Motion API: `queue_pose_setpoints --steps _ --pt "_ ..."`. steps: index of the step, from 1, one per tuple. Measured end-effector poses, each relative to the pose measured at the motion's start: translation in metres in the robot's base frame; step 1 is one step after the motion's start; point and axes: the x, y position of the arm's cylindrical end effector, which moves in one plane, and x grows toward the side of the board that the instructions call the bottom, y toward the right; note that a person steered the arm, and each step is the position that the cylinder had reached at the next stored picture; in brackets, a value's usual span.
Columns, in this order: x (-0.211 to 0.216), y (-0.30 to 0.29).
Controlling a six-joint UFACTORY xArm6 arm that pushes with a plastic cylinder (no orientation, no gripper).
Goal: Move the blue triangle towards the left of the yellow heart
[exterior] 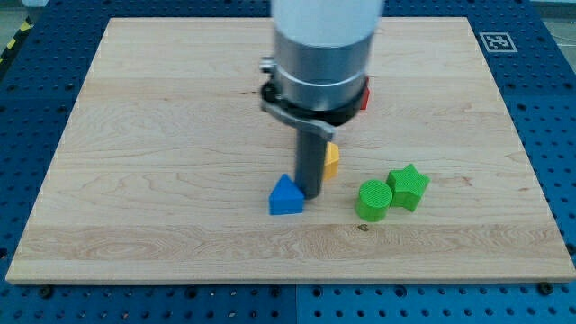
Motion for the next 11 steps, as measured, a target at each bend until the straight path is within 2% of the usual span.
queue_pose_setpoints --steps 1,2,5,6,9,11 --pt "-0.001 -0.013" --pt "0.002 0.011" --pt "0.066 0.041" --pt "0.050 -0.006" --pt "-0.064 -0.108" --pt "-0.055 -0.077"
